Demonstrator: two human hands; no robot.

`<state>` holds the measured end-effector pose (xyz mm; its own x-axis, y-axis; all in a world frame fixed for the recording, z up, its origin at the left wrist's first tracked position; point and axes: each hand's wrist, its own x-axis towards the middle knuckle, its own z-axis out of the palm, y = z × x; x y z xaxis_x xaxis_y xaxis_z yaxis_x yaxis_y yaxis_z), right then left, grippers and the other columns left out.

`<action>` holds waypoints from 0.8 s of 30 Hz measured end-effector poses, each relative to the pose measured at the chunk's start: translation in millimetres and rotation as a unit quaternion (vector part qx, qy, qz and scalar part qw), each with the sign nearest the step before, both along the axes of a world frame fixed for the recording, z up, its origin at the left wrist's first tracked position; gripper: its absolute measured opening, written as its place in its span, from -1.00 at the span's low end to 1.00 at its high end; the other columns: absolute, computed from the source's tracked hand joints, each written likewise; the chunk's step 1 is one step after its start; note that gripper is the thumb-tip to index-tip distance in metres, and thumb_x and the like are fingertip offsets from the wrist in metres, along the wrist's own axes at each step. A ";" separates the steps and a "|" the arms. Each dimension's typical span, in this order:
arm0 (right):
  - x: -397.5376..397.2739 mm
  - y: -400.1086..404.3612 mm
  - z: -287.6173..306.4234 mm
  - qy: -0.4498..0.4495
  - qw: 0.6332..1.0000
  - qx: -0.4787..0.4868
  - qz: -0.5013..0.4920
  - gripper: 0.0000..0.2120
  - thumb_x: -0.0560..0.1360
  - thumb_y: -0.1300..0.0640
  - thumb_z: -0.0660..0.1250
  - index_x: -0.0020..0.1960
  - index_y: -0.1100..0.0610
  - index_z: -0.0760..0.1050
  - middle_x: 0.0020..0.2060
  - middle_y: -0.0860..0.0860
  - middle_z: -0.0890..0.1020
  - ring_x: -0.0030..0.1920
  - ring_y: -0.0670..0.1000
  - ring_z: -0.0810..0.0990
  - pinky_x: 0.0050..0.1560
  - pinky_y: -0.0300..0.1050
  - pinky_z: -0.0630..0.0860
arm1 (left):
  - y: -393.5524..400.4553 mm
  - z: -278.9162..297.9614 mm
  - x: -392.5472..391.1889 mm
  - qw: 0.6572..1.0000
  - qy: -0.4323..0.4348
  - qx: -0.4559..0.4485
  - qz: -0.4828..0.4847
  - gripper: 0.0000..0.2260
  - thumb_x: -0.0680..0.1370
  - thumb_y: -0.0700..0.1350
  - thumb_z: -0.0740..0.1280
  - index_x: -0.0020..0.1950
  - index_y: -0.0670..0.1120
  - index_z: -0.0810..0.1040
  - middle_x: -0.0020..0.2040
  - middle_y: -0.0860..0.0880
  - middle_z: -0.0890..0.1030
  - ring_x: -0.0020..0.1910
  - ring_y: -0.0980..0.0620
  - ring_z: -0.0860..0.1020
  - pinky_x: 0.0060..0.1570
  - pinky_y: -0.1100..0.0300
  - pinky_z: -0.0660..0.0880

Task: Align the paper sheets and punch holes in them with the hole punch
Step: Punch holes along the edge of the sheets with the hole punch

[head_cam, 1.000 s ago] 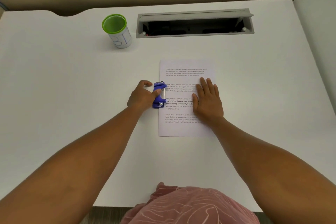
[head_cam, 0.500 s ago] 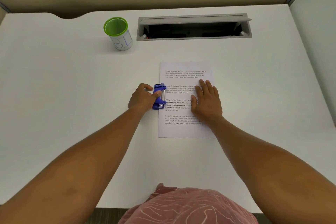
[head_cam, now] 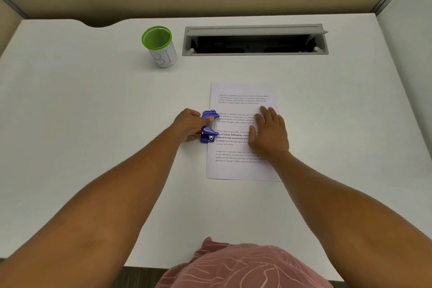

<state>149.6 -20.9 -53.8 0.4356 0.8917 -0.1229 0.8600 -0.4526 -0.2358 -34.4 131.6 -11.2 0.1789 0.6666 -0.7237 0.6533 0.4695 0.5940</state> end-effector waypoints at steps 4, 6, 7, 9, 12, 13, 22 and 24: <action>0.2 2.5 4.6 -0.010 0.999 -0.036 0.004 -0.51 0.58 -0.03 0.06 0.42 0.18 0.33 0.54 0.07 0.19 0.56 0.11 0.06 0.52 0.19 0.01 | -4.5 0.4 -0.1 1.000 -0.005 0.011 0.018 -0.46 0.43 0.09 0.51 0.29 -0.08 0.43 0.15 -0.09 0.60 -0.04 0.00 0.60 -0.29 0.20 0.51; -0.1 3.4 7.2 -0.009 0.999 -0.044 0.002 -0.52 0.58 -0.03 0.06 0.42 0.16 0.32 0.55 0.07 0.18 0.56 0.11 0.05 0.51 0.21 -0.01 | -6.2 0.2 -0.2 1.000 -0.006 0.006 0.015 -0.35 0.34 0.20 0.53 0.27 -0.13 0.47 0.10 -0.10 0.60 -0.06 -0.01 0.57 -0.27 0.19 0.51; -0.5 3.0 8.5 -0.007 0.999 -0.044 0.000 -0.52 0.59 -0.03 0.06 0.42 0.16 0.32 0.55 0.07 0.17 0.56 0.11 0.04 0.52 0.21 -0.02 | -7.6 1.3 -0.6 1.000 -0.001 0.007 0.008 -0.36 0.31 0.25 0.52 0.20 -0.14 0.50 0.05 -0.09 0.59 -0.09 -0.01 0.55 -0.24 0.18 0.51; -1.5 0.4 11.2 0.001 0.999 -0.036 -0.007 -0.53 0.60 -0.03 0.05 0.44 0.16 0.31 0.55 0.07 0.16 0.56 0.12 0.04 0.52 0.19 -0.01 | -12.0 5.0 -2.3 1.000 0.008 0.009 0.004 -0.39 0.30 0.29 0.51 0.08 -0.14 0.50 0.02 -0.07 0.57 -0.05 -0.01 0.55 -0.18 0.13 0.51; -3.4 -5.4 16.3 0.010 0.999 -0.026 -0.015 -0.52 0.61 -0.03 0.05 0.45 0.16 0.29 0.56 0.08 0.16 0.56 0.12 0.04 0.52 0.16 0.03 | -23.8 14.0 -6.8 1.000 0.021 -0.009 0.003 -0.31 0.29 0.30 0.53 0.20 -0.14 0.50 0.13 -0.06 0.56 0.12 -0.03 0.55 -0.04 0.04 0.54; -4.0 -7.6 18.2 0.014 0.999 -0.026 -0.017 -0.52 0.61 -0.03 0.05 0.46 0.16 0.28 0.56 0.08 0.16 0.56 0.12 0.04 0.52 0.14 0.05 | -27.7 15.9 -8.8 1.000 0.020 -0.018 0.000 -0.29 0.29 0.28 0.54 0.24 -0.14 0.48 0.15 -0.05 0.54 0.14 -0.04 0.54 0.01 0.01 0.55; -10.6 -33.1 28.9 0.037 0.998 -0.043 -0.018 -0.51 0.63 -0.03 0.03 0.49 0.16 0.24 0.56 0.07 0.15 0.57 0.12 0.02 0.51 0.10 0.11 | -61.6 28.8 -12.7 0.999 0.015 -0.040 0.027 -0.14 0.37 -0.16 0.60 0.45 -0.19 0.09 0.09 -0.08 0.53 0.14 -0.05 0.54 0.11 -0.07 0.56; -12.7 -38.9 28.8 0.043 0.998 -0.044 -0.016 -0.52 0.63 -0.03 0.03 0.48 0.15 0.24 0.56 0.07 0.15 0.57 0.11 0.03 0.51 0.09 0.11 | -69.1 25.4 -10.7 0.998 0.009 -0.042 0.048 -0.10 0.42 -0.24 0.54 0.50 -0.20 -0.05 0.07 -0.08 0.54 0.12 -0.05 0.54 0.08 -0.04 0.55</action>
